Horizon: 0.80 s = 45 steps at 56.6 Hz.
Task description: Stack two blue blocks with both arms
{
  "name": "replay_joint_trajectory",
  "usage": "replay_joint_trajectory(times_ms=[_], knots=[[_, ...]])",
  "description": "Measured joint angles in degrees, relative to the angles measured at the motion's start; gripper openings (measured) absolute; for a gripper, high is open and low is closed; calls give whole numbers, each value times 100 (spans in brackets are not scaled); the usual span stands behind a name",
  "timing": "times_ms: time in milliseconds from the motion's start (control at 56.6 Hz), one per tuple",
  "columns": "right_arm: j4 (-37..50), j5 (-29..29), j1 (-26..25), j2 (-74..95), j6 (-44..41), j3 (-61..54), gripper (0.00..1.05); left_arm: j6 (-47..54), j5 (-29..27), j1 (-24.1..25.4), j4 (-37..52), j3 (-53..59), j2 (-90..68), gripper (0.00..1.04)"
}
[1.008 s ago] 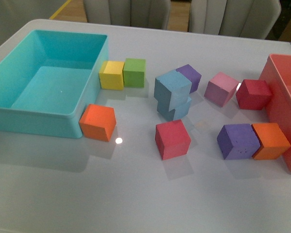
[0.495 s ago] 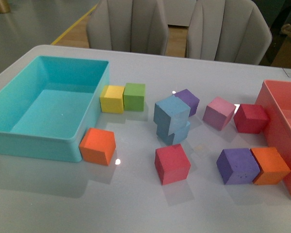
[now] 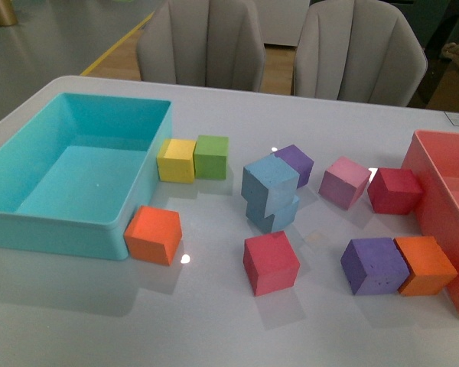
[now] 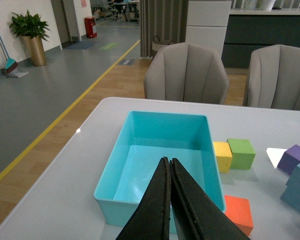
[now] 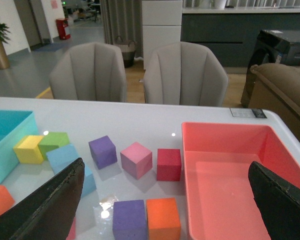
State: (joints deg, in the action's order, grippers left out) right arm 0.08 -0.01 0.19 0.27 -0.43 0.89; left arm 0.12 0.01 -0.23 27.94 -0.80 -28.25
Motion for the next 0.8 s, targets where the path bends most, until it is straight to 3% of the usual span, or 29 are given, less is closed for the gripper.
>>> replay_joint_trajectory(times_ms=[795], knots=[[0, 0, 0, 0, 0, 0, 96, -2, 0, 0, -1882, 0, 1910, 2]])
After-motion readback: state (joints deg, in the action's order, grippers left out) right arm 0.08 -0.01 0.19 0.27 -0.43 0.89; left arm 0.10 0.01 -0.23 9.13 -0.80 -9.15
